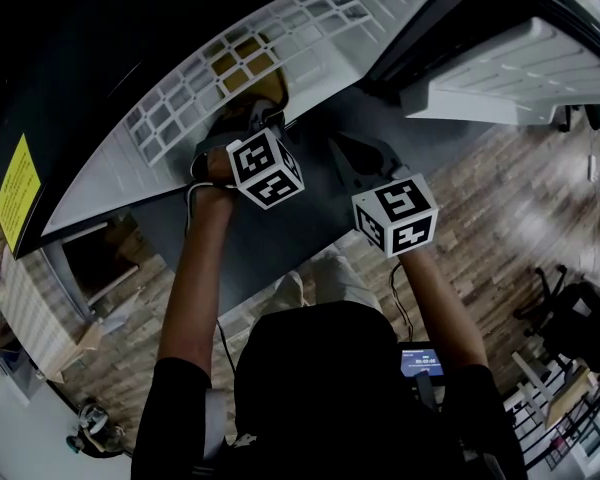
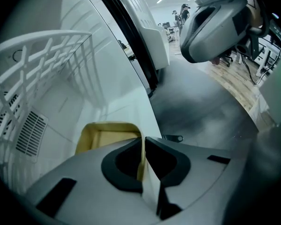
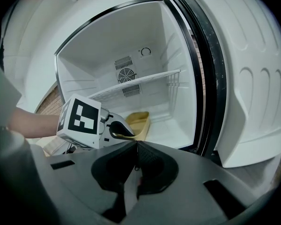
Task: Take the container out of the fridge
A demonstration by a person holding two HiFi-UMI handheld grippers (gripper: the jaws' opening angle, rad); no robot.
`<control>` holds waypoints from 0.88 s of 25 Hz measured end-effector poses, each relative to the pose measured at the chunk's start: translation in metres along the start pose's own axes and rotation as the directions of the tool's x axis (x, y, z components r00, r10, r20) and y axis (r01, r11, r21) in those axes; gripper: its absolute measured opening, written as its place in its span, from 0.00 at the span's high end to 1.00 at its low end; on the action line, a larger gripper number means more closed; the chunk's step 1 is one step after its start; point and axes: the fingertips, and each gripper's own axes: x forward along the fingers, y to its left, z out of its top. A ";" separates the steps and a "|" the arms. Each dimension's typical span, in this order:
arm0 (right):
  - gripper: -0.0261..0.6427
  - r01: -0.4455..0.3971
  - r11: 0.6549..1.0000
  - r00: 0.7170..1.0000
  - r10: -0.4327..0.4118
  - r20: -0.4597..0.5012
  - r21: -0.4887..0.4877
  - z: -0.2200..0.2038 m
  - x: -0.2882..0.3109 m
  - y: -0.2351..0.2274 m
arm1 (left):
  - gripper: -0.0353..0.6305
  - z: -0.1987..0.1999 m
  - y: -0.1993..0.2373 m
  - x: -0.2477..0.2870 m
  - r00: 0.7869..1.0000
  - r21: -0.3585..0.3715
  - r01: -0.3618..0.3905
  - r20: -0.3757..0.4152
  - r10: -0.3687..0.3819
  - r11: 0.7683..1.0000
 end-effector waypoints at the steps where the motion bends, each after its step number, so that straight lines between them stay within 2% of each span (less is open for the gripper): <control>1: 0.90 0.003 1.000 1.000 -0.003 0.001 -0.002 0.000 -0.001 0.001 | 0.89 0.001 0.000 -0.002 1.000 0.000 0.001 0.004 -0.001 1.000; 5: 0.90 0.015 1.000 1.000 -0.015 0.006 -0.006 0.001 -0.007 0.003 | 0.90 0.006 -0.003 -0.011 1.000 -0.002 0.009 0.020 -0.009 1.000; 10: 0.90 0.032 0.999 0.999 -0.032 0.022 -0.013 0.005 -0.015 0.010 | 0.90 0.018 -0.017 -0.027 0.996 -0.024 0.056 0.068 -0.054 0.998; 22: 0.90 0.074 0.996 0.995 -0.071 0.067 -0.046 0.014 -0.048 0.050 | 0.91 0.032 -0.059 -0.083 0.986 0.015 0.090 0.141 -0.092 0.996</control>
